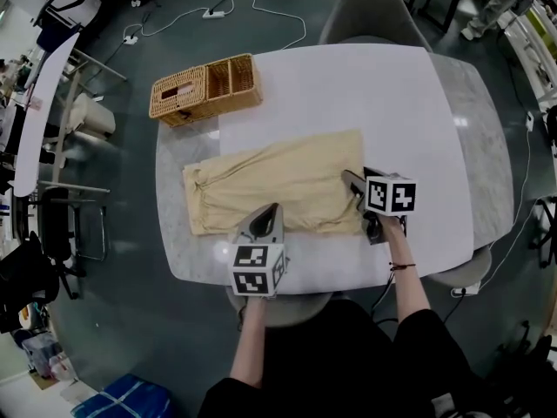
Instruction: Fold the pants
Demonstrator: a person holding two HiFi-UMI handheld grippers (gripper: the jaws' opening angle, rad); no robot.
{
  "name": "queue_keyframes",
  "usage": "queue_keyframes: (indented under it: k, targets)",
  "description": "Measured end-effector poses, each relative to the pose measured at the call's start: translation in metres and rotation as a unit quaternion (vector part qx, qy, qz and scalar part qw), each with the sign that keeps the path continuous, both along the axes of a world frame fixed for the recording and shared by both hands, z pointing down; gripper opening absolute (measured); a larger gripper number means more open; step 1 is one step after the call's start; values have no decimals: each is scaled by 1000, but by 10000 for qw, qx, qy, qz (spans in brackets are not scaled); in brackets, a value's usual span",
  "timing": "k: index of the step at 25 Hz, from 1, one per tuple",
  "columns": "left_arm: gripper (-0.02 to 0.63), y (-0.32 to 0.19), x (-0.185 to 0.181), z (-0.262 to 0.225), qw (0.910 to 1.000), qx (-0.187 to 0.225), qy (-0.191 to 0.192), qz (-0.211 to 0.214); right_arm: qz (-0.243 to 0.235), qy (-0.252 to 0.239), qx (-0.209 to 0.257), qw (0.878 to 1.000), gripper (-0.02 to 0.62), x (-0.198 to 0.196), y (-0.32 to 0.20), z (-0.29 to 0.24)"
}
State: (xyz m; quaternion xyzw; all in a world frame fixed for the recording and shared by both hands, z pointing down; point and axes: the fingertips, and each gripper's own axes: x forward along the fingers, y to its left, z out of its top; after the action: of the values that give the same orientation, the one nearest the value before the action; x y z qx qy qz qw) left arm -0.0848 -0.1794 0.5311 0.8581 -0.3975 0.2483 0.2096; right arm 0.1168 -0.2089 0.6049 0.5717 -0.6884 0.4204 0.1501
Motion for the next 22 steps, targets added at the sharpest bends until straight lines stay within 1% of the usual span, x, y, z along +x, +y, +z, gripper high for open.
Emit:
queue_keyframes:
  k: [2, 6, 8, 9, 14, 19, 22]
  targets:
    - [8, 0, -1, 0, 10000, -2, 2, -10, -72, -31, -35, 10000, 216, -1, 1, 1]
    - [8, 0, -5, 1, 10000, -7, -14, -63, -201, -269, -63, 9994, 93, -9, 0, 1]
    - [8, 1, -7, 0, 9999, 2, -25, -98, -227, -245, -31, 9994, 53, -10, -1, -2]
    - [8, 1, -8, -2, 9999, 11, -30, -120, -226, -223, -15, 9995, 44, -11, -1, -4]
    - [8, 2, -17, -8, 9996, 77, -45, -257, -185, -296, 22, 9994, 35, -10, -2, -13]
    - [8, 4, -32, -13, 9993, 120, -48, -360, -260, -380, 21, 9989, 34, -15, -4, -28]
    - [8, 3, -37, -20, 9991, 220, 38, -352, -390, -340, 121, 9986, 34, -20, -6, -40]
